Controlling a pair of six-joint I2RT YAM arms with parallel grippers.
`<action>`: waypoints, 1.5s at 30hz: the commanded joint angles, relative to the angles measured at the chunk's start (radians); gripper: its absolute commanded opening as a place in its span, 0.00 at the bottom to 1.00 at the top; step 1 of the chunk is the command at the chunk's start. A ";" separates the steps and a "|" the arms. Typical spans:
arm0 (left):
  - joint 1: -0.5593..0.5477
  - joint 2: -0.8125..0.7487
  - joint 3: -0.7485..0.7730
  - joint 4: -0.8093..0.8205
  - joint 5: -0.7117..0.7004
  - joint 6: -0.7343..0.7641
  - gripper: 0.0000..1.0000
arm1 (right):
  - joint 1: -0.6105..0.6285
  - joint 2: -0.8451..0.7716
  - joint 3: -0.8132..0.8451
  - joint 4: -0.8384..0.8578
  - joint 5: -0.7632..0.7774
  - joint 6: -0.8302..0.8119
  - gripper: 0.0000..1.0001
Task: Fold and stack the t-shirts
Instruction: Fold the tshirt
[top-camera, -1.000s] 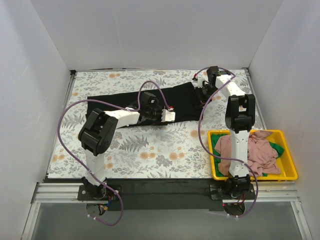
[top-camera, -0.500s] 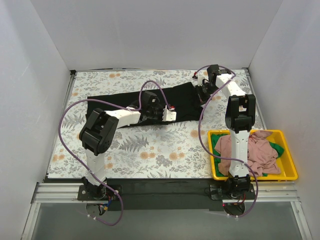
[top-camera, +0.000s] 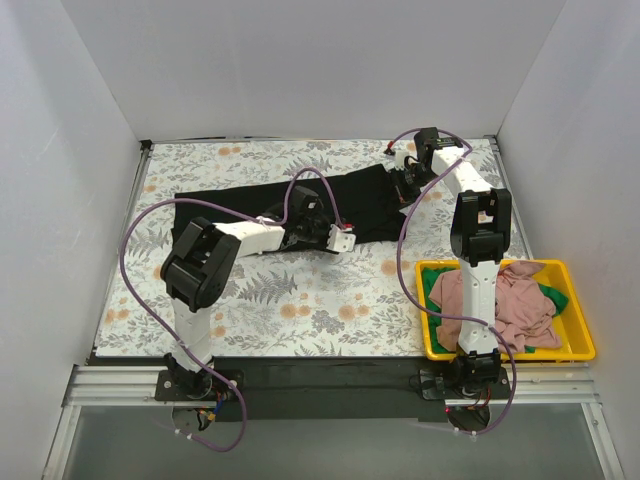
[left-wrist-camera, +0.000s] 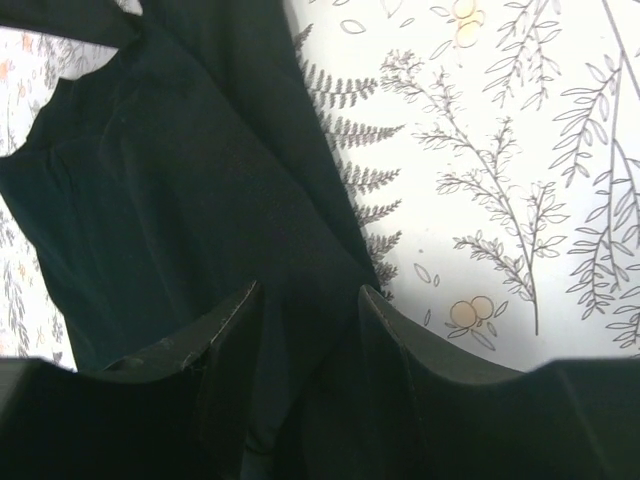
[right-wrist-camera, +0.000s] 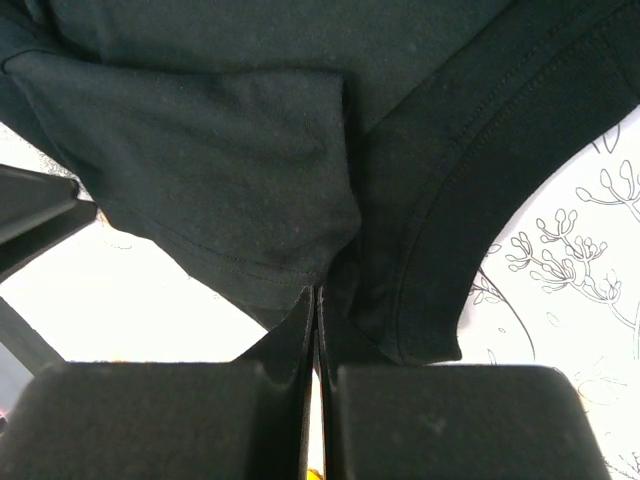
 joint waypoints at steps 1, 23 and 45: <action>-0.019 0.011 -0.018 0.009 0.015 0.064 0.41 | 0.001 -0.057 0.040 0.008 -0.035 0.001 0.01; -0.023 -0.036 -0.012 0.057 -0.002 0.009 0.23 | 0.001 -0.065 0.045 0.011 -0.044 -0.014 0.01; 0.000 -0.029 0.037 0.040 0.015 -0.025 0.23 | 0.003 -0.056 0.071 0.020 -0.074 -0.017 0.01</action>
